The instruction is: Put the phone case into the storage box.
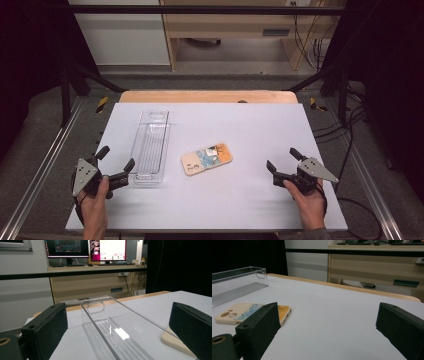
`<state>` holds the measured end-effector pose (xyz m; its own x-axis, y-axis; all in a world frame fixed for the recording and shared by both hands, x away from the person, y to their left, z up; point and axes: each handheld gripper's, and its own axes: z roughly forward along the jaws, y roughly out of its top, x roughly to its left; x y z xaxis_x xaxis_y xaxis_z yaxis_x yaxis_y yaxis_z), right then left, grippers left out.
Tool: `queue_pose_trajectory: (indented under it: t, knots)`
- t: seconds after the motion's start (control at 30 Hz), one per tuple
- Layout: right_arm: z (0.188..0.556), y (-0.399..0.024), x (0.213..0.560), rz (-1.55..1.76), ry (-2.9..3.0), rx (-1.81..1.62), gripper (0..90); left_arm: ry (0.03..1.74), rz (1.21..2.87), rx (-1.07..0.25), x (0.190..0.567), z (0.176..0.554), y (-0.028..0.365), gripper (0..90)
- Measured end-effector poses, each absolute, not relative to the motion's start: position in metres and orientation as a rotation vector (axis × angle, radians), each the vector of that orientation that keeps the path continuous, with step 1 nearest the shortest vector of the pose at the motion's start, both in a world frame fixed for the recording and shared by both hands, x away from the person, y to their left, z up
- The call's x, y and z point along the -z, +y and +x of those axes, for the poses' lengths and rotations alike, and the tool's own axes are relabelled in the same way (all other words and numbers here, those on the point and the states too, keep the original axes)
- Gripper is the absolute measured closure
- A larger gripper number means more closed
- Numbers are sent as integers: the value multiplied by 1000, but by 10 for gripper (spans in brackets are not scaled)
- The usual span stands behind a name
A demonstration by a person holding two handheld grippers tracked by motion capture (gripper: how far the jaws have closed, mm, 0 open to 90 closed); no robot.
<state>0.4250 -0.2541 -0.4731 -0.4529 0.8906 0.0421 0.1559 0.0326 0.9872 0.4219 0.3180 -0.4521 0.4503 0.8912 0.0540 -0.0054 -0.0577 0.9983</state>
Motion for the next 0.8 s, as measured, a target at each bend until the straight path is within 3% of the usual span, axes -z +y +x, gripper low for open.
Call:
queue_pose_trajectory:
  t: [0.4,0.8]
  knots:
    - [427,-241,471,1091,1728,-1409,58,850,1442,-875,454,422,317,17]
    - [438,-203,440,1055,1838,-1360,68,842,1463,-867,455,423,313,15]
